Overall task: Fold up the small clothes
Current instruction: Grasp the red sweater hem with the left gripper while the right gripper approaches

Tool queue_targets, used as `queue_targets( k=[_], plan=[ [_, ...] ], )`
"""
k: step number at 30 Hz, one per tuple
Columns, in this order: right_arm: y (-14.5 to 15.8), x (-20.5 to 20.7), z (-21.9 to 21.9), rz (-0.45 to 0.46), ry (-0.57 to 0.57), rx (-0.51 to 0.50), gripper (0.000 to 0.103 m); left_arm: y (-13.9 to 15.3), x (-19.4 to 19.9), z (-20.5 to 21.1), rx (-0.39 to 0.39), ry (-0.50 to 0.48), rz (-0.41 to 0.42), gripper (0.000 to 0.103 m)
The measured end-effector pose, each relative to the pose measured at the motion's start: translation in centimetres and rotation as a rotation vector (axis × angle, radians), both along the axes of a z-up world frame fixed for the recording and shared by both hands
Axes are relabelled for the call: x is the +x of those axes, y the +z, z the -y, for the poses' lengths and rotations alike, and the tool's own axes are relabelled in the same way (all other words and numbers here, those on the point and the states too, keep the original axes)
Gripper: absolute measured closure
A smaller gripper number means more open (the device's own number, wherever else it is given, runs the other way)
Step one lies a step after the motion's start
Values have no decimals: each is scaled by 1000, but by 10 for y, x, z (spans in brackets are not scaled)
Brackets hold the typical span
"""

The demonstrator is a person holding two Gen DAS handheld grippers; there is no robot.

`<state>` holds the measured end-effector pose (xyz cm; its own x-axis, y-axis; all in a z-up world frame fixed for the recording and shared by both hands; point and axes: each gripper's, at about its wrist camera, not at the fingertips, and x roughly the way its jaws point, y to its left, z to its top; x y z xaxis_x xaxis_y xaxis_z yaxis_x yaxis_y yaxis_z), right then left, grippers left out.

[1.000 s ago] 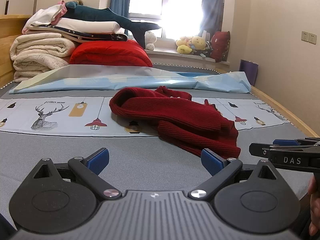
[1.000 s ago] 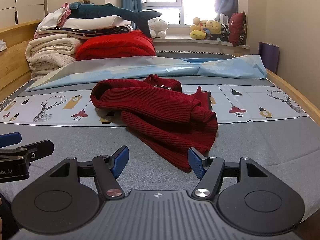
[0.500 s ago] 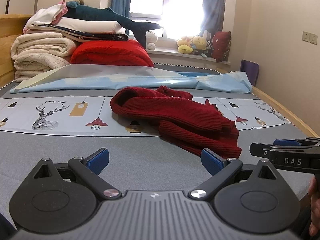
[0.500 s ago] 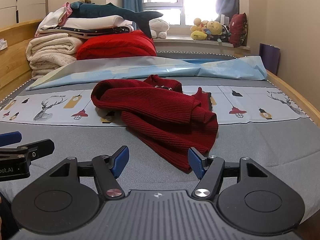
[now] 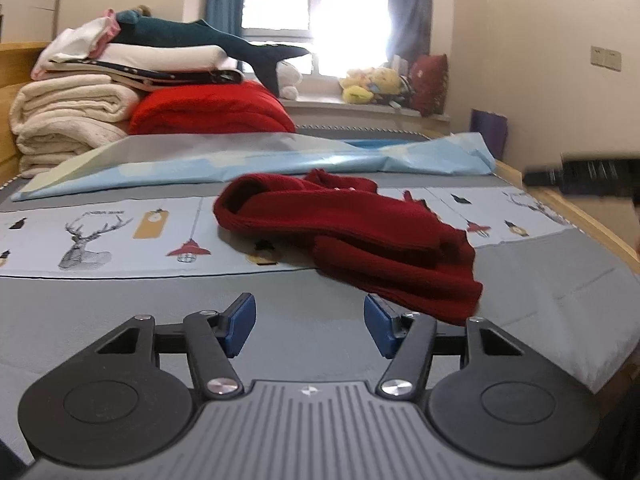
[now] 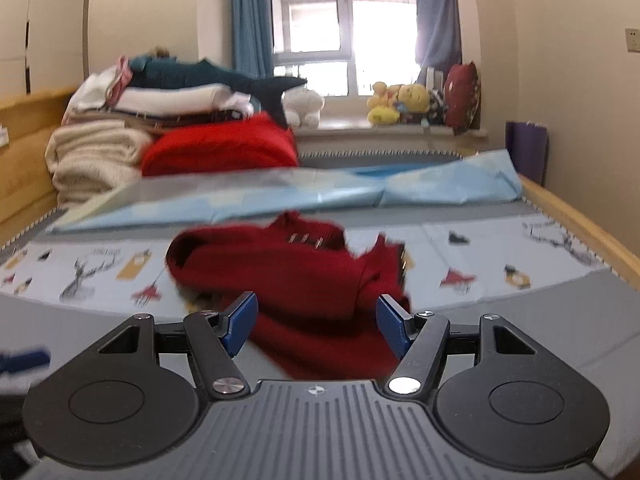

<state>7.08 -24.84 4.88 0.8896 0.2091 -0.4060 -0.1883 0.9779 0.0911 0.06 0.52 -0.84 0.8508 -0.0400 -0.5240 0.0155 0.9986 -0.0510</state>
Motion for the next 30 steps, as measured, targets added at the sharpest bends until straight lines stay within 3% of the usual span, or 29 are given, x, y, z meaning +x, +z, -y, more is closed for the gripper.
queue_targets(
  k=[1,3,6,11,15,20,23,24,26,30],
  plan=[
    [2,6,5,23,-7,-2,36,-1,3,0,-12,-6,-9,43],
    [4,16,16,73,-19,3,36,-2,11,1,-21,-33,-26,58],
    [-4,29,26,82,-30,26,36,3,31,3,-48,-54,-18,73],
    [-12,39,28,47,-41,26,36,-1,89,19,9,-62,-22,76],
    [-14,46,36,16,-48,71,37,-16,150,32,-38,-39,-87,76],
    [-16,52,51,11,-57,115,44,-48,230,36,-233,4,-192,74],
    [-17,55,60,6,-71,133,44,-73,269,35,-356,49,-266,63],
    [-17,55,62,5,-78,135,44,-83,282,33,-415,80,-302,54],
    [-18,57,66,2,-92,138,44,-103,301,26,-538,149,-369,48],
    [-19,61,66,0,-100,135,44,-128,326,17,-676,245,-413,52]
  ],
)
